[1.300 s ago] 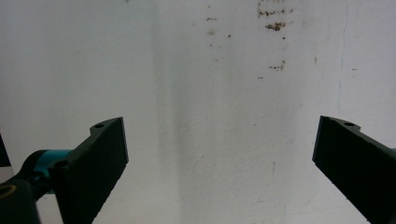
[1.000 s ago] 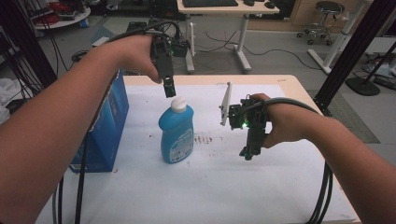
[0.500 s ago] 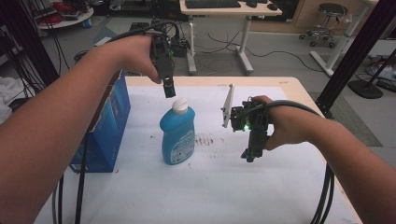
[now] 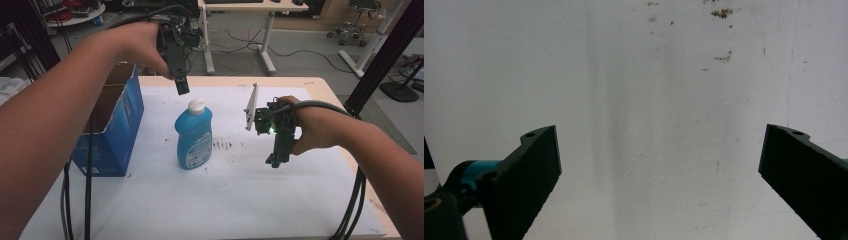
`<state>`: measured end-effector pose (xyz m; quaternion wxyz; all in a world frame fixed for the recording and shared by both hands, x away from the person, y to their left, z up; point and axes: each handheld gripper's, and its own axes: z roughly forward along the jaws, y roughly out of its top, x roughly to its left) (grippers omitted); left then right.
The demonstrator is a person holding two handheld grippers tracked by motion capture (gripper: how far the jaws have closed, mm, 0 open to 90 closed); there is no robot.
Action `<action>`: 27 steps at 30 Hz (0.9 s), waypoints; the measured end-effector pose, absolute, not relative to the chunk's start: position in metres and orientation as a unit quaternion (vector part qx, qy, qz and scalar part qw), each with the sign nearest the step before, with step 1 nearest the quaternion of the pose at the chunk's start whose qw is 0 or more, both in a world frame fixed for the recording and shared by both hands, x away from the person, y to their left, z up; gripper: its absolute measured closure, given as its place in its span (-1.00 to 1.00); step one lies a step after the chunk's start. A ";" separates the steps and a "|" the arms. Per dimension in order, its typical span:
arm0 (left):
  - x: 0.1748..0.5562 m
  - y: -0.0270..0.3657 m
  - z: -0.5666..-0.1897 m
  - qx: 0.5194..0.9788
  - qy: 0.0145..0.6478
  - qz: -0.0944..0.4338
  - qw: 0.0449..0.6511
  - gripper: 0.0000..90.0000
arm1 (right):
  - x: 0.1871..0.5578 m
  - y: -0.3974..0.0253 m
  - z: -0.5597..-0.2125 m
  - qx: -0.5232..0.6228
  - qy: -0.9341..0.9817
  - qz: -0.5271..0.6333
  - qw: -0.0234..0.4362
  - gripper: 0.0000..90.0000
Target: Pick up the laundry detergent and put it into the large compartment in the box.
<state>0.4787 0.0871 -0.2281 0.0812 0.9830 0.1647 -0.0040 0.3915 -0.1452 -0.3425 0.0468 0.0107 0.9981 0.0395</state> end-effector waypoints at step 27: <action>0.423 0.068 -0.228 0.969 0.227 -0.060 0.077 -0.95 | 0.391 -0.172 -0.342 0.016 0.998 0.037 0.047 -0.95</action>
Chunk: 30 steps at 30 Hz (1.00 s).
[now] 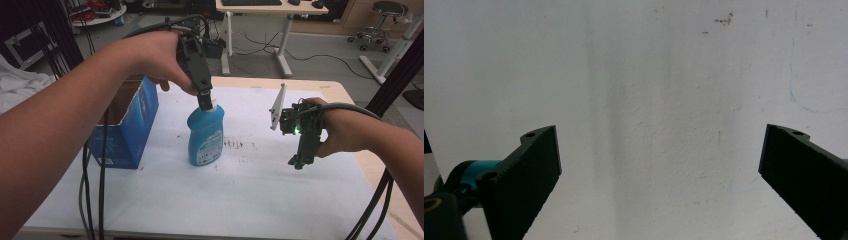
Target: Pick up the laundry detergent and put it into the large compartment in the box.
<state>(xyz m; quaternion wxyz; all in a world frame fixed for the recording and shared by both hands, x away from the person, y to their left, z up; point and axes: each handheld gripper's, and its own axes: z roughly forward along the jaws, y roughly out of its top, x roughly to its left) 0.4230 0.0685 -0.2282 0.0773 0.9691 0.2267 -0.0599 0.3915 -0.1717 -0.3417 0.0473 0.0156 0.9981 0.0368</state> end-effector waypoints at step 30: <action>0.420 0.046 -0.272 0.961 0.263 -0.053 0.071 -0.95 | 0.390 -0.183 -0.343 0.022 0.998 0.035 0.049 -0.95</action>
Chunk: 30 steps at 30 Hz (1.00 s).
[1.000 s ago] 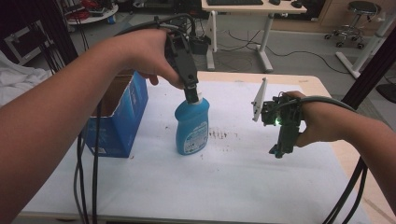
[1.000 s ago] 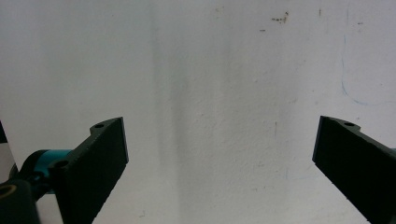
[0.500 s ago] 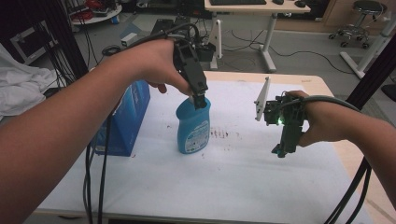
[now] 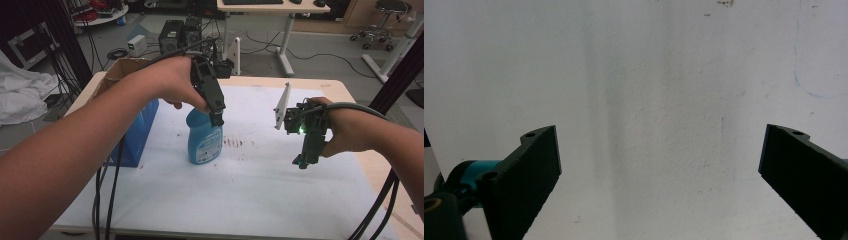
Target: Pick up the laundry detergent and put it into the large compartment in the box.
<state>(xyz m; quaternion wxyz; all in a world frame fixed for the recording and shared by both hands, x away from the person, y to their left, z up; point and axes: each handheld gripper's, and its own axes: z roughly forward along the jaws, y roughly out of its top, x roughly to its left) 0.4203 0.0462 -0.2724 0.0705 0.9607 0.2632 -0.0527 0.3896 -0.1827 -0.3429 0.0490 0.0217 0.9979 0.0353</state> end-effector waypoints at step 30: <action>0.421 0.040 -0.298 0.956 0.285 -0.007 0.071 -0.95 | 0.390 -0.183 -0.345 0.025 0.998 0.042 0.049 -0.95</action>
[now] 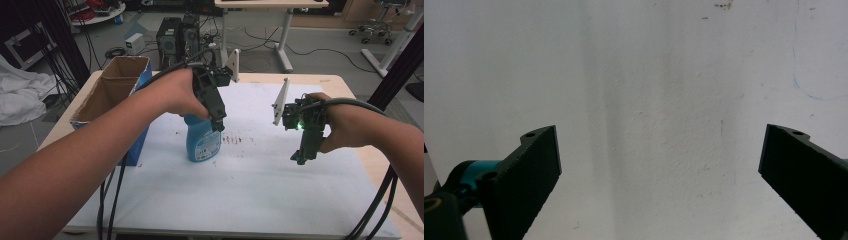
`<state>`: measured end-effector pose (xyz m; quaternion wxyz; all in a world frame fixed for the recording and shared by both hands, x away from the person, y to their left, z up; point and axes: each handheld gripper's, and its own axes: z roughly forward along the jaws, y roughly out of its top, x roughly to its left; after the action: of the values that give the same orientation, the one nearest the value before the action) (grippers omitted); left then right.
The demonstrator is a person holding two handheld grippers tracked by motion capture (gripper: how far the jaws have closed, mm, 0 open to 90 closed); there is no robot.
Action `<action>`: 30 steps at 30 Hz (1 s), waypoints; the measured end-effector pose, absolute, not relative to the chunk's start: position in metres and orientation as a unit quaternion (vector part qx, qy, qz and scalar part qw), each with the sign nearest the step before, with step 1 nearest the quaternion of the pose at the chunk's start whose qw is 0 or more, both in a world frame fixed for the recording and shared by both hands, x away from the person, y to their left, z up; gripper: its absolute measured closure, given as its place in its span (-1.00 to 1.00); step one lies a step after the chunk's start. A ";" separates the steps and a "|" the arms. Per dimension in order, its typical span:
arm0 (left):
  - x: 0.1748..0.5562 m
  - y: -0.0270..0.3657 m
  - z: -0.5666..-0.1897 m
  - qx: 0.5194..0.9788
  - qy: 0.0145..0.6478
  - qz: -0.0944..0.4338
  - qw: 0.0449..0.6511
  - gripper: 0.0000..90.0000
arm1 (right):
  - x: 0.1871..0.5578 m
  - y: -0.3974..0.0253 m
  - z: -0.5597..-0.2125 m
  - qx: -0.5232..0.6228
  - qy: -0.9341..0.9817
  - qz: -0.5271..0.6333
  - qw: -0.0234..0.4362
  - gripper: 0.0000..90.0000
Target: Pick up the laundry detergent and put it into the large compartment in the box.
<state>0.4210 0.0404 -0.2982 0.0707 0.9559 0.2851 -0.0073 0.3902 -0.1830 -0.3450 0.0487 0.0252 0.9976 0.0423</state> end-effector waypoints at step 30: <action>0.420 0.040 -0.303 0.958 0.279 -0.004 0.062 -0.60 | 0.390 -0.181 -0.346 0.024 0.998 0.042 0.051 -0.95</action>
<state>0.4197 0.0395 -0.3026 0.0615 0.9583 0.2791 -0.0037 0.3900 -0.1809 -0.3461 0.0510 0.0239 0.9975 0.0419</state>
